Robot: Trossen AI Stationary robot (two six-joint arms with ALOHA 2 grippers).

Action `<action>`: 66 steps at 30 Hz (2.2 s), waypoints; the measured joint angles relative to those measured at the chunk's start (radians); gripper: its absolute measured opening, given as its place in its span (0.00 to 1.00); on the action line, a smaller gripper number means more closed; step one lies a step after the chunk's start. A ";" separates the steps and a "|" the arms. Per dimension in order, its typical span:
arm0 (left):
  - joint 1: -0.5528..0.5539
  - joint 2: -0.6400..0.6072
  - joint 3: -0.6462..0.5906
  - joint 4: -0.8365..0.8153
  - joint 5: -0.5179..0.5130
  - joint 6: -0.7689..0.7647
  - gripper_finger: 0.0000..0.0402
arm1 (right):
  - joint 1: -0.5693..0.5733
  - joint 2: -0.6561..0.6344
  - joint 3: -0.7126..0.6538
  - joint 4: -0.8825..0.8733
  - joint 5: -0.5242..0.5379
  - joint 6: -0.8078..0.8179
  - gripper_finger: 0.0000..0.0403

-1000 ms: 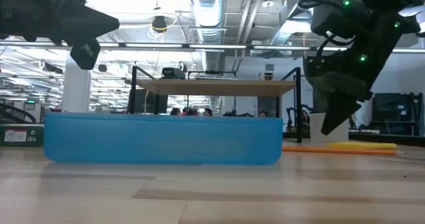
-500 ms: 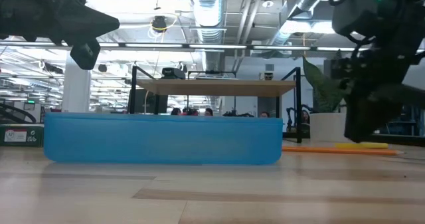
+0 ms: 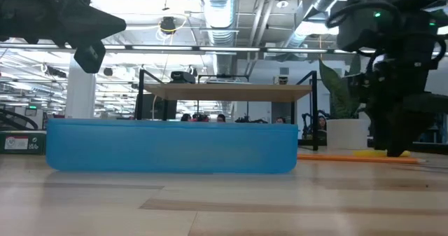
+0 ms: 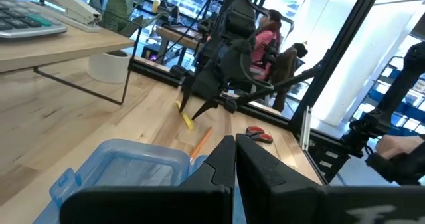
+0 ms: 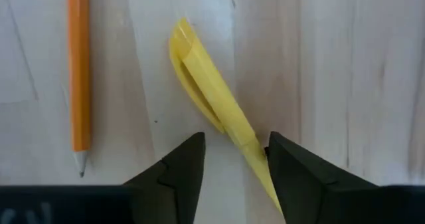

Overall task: Pack school essentials
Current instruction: Put the yellow pen into the blue supply box

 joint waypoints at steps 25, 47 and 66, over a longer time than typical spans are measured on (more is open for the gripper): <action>0.000 0.000 0.000 0.003 -0.002 0.005 0.00 | -0.080 -0.016 0.008 0.046 -0.085 -0.054 0.07; 0.000 0.000 0.000 0.003 0.003 0.004 0.00 | -0.082 -0.015 0.130 0.041 -0.078 -0.055 0.02; 0.000 0.000 0.000 0.003 0.000 0.005 0.00 | -0.048 -0.017 0.254 0.198 -0.098 -0.062 0.01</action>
